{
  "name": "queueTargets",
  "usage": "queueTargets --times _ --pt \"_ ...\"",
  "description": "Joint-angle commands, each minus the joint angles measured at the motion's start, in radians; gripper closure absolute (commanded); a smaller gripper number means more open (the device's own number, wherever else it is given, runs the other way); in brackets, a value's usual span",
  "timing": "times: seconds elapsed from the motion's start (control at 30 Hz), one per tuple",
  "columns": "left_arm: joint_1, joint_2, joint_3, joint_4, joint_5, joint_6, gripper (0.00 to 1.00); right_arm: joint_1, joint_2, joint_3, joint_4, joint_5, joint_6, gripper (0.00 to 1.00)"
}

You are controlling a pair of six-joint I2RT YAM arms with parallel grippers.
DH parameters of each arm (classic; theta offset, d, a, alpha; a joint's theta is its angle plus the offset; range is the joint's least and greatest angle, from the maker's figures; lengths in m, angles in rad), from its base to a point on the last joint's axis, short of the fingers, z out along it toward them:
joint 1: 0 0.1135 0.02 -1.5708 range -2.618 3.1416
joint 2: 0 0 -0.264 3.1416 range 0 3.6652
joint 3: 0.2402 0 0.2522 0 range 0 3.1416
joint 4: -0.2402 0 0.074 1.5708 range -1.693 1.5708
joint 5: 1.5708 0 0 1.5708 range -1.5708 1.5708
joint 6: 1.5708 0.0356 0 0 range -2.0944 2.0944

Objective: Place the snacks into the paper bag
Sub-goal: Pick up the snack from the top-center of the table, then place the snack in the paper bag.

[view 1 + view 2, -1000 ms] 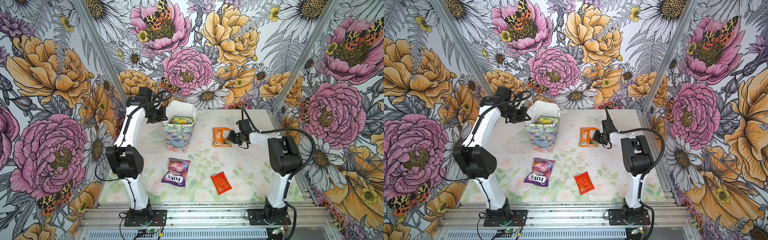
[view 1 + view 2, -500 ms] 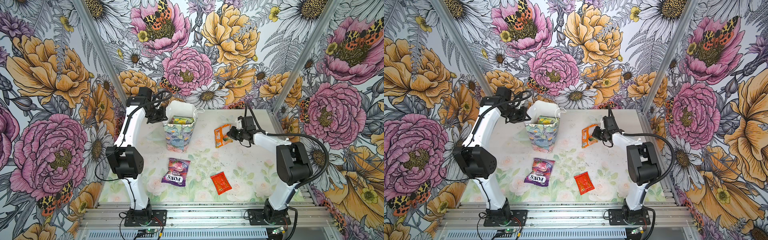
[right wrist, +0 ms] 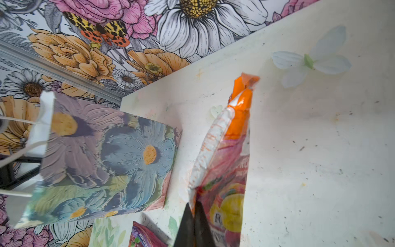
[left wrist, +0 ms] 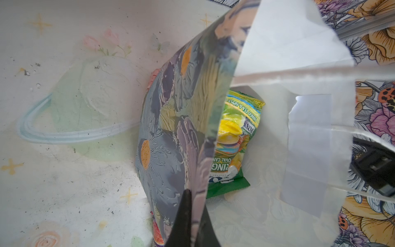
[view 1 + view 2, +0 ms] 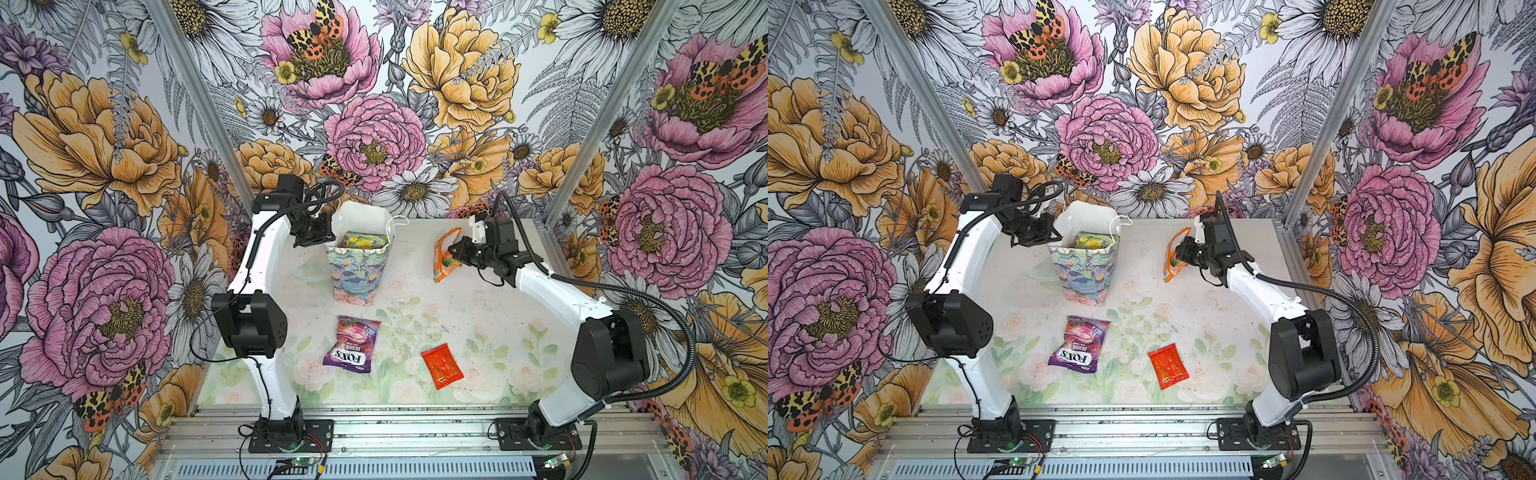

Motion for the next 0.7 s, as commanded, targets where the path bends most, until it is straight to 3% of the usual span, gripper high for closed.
queueTargets --times 0.0,0.27,0.67 --pt "0.015 -0.028 -0.005 0.024 0.039 -0.001 1.00 0.018 -0.060 0.103 0.019 0.019 0.006 1.00" --pt "0.016 -0.031 -0.007 0.026 0.037 0.000 1.00 0.057 -0.025 0.305 0.004 0.028 -0.013 1.00" --pt "0.015 -0.026 -0.008 0.025 0.036 0.000 1.00 0.139 0.156 0.687 -0.052 0.042 -0.061 1.00"
